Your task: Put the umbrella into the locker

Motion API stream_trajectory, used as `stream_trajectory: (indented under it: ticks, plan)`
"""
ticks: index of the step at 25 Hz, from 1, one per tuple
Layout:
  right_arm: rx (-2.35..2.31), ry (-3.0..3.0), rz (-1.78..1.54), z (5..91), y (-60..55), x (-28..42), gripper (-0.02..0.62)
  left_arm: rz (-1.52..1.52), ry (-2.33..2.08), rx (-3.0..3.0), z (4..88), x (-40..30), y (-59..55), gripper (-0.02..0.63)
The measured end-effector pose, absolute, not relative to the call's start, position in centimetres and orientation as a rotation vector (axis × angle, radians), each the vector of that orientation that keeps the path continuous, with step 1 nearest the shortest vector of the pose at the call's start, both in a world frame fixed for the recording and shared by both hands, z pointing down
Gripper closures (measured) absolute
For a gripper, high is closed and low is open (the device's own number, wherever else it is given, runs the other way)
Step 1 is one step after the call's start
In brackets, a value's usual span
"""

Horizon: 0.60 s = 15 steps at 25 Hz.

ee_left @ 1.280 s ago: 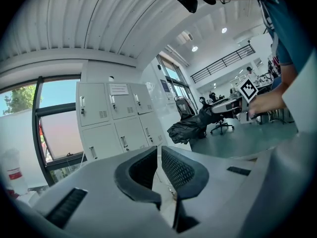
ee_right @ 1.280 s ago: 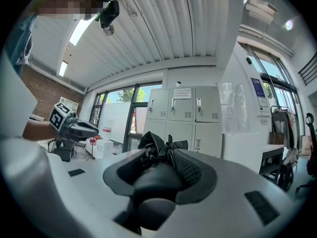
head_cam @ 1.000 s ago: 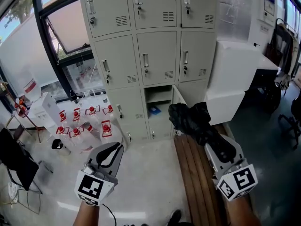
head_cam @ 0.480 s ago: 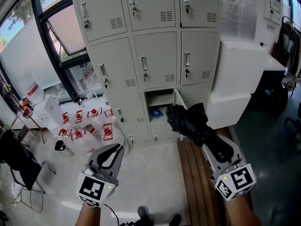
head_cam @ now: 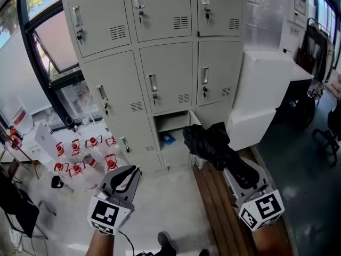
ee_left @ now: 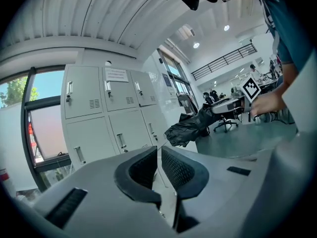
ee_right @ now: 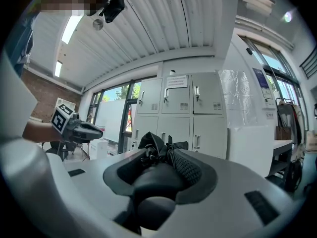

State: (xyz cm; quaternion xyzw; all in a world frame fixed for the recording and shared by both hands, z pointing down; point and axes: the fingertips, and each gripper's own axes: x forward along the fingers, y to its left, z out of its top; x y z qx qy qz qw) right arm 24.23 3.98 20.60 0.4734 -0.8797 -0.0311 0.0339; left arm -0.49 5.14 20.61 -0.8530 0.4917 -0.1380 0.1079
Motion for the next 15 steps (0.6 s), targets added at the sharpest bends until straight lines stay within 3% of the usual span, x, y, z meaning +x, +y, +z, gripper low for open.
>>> stream_trajectory:
  ticks: [15]
  plan:
    - [1.575, -2.623, -0.048, 21.5, -2.6, 17.1, 0.411, -0.392, 1.304, -2.587, 21.0, -7.0, -4.2, 0.563]
